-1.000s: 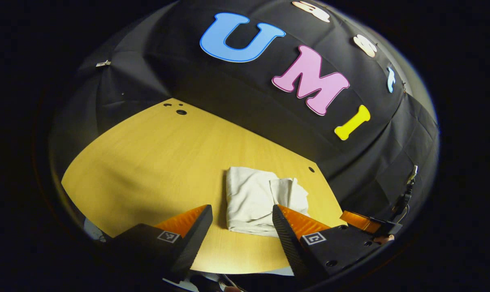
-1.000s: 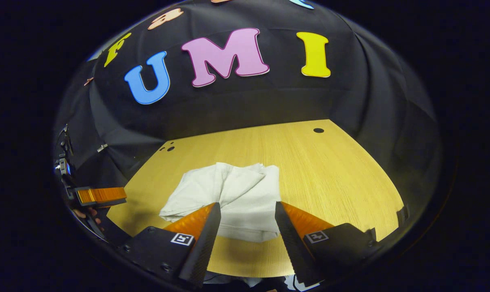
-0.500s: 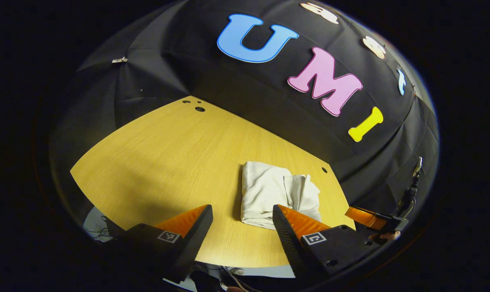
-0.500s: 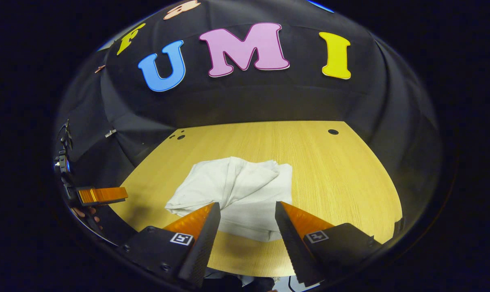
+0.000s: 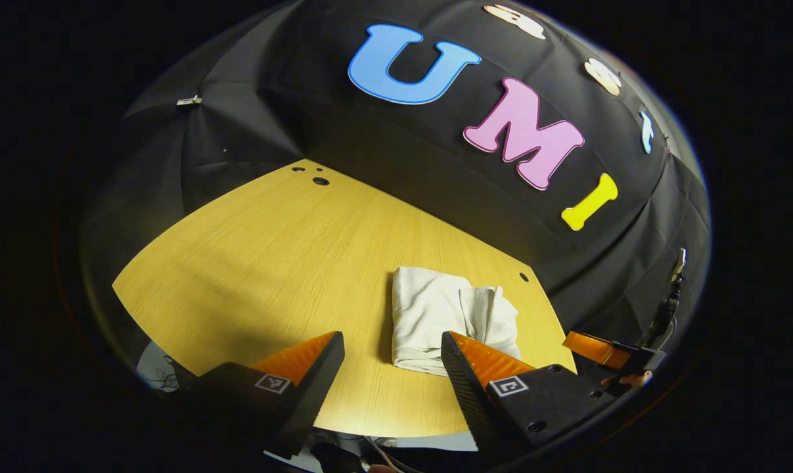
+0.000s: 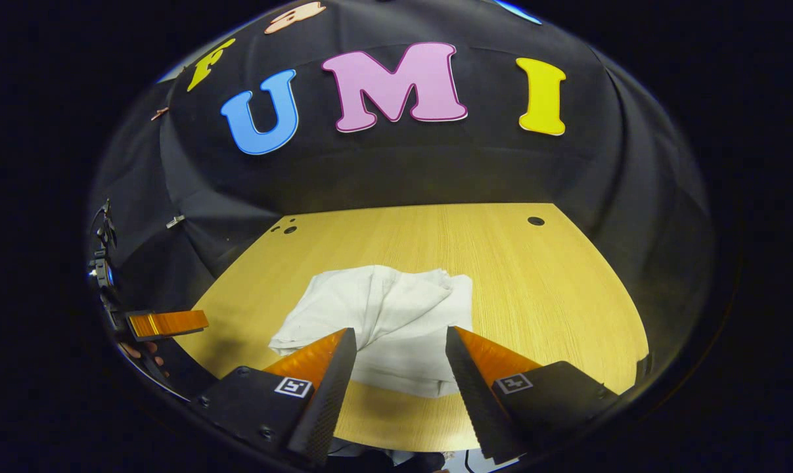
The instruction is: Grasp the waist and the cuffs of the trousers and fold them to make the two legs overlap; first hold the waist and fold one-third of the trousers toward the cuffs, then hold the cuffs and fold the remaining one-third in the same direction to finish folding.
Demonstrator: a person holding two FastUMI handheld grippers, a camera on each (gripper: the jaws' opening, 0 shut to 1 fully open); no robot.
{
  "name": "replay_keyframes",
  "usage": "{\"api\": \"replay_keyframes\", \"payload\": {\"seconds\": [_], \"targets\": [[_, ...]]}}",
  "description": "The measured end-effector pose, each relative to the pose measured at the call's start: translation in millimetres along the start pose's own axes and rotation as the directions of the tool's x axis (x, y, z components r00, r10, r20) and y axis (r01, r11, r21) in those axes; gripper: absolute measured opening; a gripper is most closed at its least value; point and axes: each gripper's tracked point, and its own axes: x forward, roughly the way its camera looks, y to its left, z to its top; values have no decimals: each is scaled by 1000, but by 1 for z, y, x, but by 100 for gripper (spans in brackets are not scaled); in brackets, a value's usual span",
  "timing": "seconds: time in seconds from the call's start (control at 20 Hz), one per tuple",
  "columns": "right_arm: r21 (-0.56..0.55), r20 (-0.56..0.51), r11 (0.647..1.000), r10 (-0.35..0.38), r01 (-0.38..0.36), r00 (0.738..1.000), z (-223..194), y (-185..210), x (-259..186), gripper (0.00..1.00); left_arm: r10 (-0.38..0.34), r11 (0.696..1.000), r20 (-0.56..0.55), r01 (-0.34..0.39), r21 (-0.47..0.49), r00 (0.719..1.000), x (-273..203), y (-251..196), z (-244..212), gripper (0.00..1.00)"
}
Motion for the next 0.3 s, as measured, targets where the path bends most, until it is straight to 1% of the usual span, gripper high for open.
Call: {"api": "replay_keyframes", "payload": {"seconds": [0.15,0.3], "targets": [[-35,-8,999,-10,9,1000,-4,6,-1,86,-4,1000,2,4,-10,1000,1,-1,4,94],[-33,-2,999,-10,10,1000,0,8,-1,86,-2,1000,4,2,-1,1000,4,1,4,94]]}}
